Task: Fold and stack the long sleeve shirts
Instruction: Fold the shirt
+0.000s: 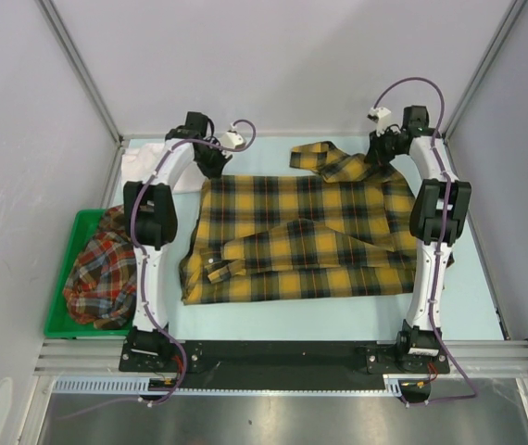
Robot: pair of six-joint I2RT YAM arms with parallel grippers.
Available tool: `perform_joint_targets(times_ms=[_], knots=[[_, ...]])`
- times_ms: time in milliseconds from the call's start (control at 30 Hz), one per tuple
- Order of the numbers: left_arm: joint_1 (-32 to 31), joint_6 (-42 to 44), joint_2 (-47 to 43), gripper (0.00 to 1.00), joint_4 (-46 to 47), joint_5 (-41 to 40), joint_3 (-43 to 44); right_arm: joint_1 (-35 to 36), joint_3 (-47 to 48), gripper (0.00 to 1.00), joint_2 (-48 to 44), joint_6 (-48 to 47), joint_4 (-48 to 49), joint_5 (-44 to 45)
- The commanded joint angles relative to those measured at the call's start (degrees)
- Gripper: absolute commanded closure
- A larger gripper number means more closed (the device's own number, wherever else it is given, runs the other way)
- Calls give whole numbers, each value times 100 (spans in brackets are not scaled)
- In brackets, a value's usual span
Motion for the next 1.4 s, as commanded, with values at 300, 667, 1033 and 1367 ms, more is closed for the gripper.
perform_joint_targets(times_ms=[300, 667, 1033, 1367], knots=[[34, 1007, -1094, 100, 327, 361, -742, -247, -251, 100, -1398, 1585, 1030, -717], [34, 1816, -2457, 100, 556, 643, -2273, -590, -2194, 100, -3323, 1760, 1171, -691], [34, 2176, -3731, 100, 732, 766, -3715, -836, -3556, 100, -4965, 1673, 1075, -708], [34, 2168, -4206, 100, 846, 906, -4251, -1012, -4066, 100, -6196, 1339, 495, -568]])
